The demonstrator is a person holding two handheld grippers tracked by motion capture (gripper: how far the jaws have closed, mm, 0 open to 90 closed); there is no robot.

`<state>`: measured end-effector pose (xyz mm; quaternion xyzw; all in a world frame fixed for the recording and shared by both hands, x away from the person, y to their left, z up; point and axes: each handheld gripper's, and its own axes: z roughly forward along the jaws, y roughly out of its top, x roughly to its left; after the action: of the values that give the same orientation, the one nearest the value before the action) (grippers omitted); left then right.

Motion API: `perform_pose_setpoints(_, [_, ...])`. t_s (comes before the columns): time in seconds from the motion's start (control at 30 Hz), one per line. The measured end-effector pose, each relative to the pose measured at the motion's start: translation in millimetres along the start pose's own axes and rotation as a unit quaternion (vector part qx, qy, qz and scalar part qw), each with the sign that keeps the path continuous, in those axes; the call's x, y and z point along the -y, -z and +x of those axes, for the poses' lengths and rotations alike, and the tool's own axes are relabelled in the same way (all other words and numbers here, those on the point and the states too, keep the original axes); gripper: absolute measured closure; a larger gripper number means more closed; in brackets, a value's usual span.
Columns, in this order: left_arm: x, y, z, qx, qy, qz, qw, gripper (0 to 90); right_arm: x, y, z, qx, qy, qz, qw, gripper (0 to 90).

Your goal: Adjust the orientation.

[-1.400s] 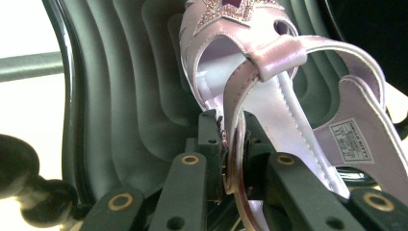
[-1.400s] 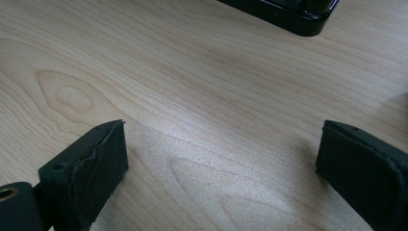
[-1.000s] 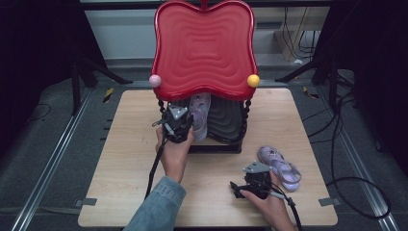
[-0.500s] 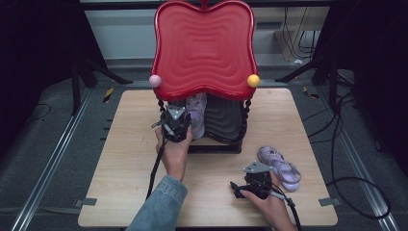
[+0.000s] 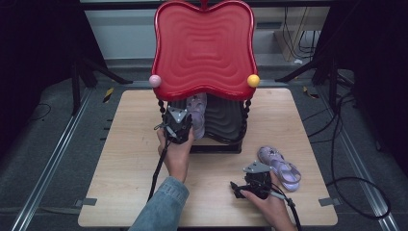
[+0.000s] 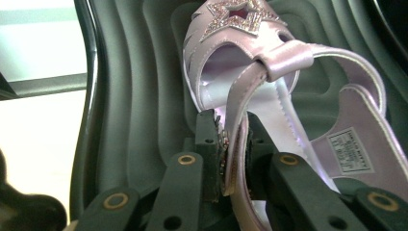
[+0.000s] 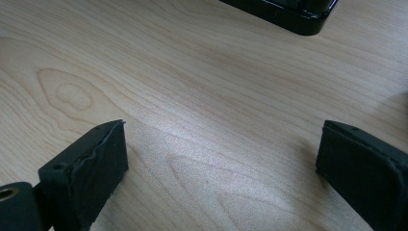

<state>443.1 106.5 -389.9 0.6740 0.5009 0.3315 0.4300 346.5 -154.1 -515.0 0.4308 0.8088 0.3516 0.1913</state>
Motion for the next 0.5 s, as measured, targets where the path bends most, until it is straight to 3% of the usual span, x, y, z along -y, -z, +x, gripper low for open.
perform_pose_setpoints(0.1, [-1.2,-0.7,-1.6,0.008,0.001,0.005,1.0000,75.8,0.2,-0.2,-0.2,0.001,0.002,-0.001,1.0000,4.3])
perform_pose_setpoints(0.27, [-2.6,-0.3,-2.3,0.012,0.002,0.011,0.9999,62.7,0.2,-0.2,-0.1,0.001,0.001,0.000,1.0000,4.3])
perform_pose_setpoints(0.3, [-3.5,1.9,-1.1,0.017,0.004,0.014,0.9998,56.9,0.2,-0.2,-0.2,0.001,0.002,-0.001,1.0000,4.2])
perform_pose_setpoints(0.43, [-5.7,7.5,-1.0,0.047,0.006,0.029,0.9985,49.7,0.2,-0.2,-0.1,0.001,0.001,0.000,1.0000,4.2])
perform_pose_setpoints(0.5, [-6.3,9.9,-2.2,0.049,0.004,0.031,0.9983,46.7,0.2,-0.2,-0.1,0.001,0.001,-0.001,1.0000,4.2])
